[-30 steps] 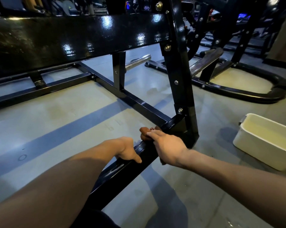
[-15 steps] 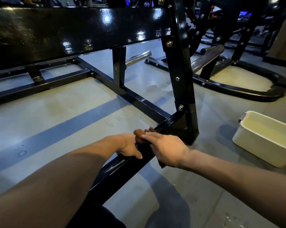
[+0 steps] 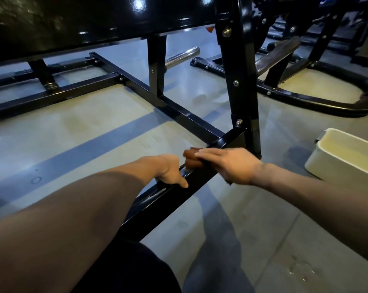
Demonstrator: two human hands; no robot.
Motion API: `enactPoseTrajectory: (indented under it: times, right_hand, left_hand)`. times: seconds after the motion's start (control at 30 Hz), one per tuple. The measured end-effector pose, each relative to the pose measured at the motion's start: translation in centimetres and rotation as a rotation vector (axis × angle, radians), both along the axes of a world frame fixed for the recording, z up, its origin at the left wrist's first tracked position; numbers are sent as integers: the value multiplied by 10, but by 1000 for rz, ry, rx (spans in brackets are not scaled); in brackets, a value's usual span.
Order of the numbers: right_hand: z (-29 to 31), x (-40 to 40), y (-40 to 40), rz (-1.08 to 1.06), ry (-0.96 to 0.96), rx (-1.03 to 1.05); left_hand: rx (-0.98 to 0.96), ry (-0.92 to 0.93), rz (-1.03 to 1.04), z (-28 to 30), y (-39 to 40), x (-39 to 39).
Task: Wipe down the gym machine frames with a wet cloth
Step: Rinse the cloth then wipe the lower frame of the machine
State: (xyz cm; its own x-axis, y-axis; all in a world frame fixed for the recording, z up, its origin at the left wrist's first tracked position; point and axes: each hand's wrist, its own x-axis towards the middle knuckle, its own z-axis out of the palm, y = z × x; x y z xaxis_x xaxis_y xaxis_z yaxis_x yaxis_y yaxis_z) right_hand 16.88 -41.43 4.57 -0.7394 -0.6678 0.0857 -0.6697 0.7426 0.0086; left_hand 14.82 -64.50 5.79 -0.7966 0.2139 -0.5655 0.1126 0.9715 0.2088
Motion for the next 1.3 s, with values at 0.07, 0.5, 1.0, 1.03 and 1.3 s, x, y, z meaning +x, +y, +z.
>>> enactPoseTrajectory:
  times: [0.07,0.5,1.0,1.03,1.3]
  right_hand:
    - [6,-13,15,-224,-25,-22]
    - [6,-22,-11,-140,-31,50]
    - [33,-44,-22,-534,-192,-45]
    - [31,-43,-24,-551,-180,-48]
    - [18,-4,-32,-81,-129,-42]
  left_hand:
    - [-22,6,10,3,2,2]
    - [-50,4,29,9,4,5]
    - [70,-84,231,-8,1,3]
    - [83,-85,239,-7,1,4]
    - [91,-75,240,6,4,15]
